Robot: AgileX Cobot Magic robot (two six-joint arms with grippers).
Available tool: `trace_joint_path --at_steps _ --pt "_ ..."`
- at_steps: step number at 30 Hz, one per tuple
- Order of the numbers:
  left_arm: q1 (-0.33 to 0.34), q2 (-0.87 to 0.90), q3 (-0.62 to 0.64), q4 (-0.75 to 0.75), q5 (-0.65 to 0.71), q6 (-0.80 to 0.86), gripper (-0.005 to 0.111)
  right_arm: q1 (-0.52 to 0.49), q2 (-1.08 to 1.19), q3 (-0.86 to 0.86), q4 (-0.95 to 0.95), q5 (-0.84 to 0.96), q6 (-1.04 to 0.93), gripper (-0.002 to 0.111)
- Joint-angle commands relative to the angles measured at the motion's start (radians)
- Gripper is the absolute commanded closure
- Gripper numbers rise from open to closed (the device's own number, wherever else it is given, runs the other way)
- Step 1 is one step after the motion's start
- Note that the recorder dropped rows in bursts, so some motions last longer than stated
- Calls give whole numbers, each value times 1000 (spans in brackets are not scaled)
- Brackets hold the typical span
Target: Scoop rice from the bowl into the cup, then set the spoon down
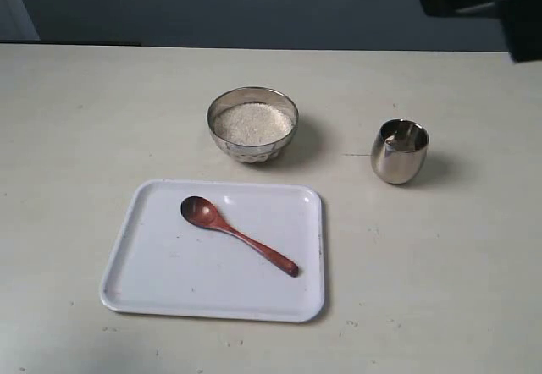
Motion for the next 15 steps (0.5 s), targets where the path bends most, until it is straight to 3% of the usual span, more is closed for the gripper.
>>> trace_joint_path --at_steps 1,5,8,15 --pt "-7 -5 -2 6 -11 -3 106 -198 -104 55 103 -8 0 108" --pt "-7 -5 -2 6 -11 -3 106 -481 -250 188 172 -84 -10 108" --pt "-7 -5 -2 6 -11 -3 106 -634 -374 312 170 -159 -75 108" --pt "-7 -5 -2 6 -11 -3 106 -825 -683 666 151 -390 -211 108"
